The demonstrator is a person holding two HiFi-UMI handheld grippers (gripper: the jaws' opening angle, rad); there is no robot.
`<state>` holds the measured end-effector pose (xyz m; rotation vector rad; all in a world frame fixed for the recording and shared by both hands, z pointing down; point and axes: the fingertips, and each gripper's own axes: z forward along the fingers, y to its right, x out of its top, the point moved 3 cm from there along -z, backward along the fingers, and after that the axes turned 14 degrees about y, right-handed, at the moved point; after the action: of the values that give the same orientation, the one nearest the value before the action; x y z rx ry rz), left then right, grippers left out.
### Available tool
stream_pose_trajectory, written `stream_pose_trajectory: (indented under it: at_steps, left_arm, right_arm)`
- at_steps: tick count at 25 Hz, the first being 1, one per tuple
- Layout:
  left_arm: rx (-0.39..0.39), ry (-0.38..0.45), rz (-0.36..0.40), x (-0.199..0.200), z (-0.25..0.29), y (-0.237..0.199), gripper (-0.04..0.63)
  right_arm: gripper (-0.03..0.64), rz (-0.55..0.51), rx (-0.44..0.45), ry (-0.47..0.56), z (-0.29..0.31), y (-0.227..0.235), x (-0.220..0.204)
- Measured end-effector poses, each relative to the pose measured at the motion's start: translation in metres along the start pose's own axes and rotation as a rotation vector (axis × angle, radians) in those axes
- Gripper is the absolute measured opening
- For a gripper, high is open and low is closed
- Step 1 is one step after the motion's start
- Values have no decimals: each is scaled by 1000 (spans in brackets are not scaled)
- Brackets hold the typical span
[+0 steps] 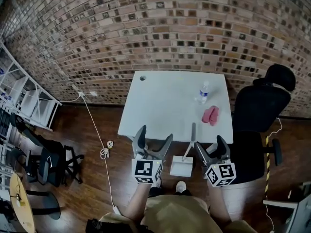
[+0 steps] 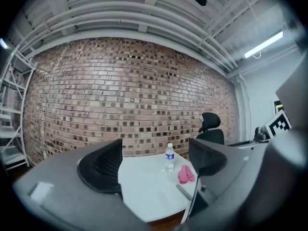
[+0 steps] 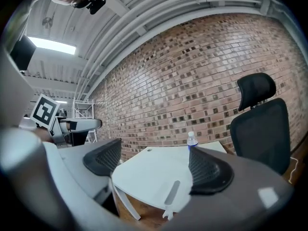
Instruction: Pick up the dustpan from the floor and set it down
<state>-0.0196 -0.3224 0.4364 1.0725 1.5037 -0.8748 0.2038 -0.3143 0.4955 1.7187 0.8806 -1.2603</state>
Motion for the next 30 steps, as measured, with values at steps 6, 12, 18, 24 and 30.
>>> stream_pose_trajectory:
  at_steps: [6,12,18,24,30]
  left_arm:
    - [-26,-15,-21,-9,9,-18,426]
    - [-66,-20,-16,-14,20,-32,420]
    - [-92,-37,-38,-24,30,-44,419]
    - [-118,-43,-50,-27,40,-47,419]
    - [-106,-79,-50,-36,40,-57,419]
  right_arm:
    - [442,-18,-51,-32,8,9,-16]
    - [431,-33,-136,-72,-2,30,-43]
    - [420,-89,-114,-116,-9,23,-92]
    - [388,-50,-129,-280,-29,27,-196]
    - [370,36,-143,-446,-34,34,-262]
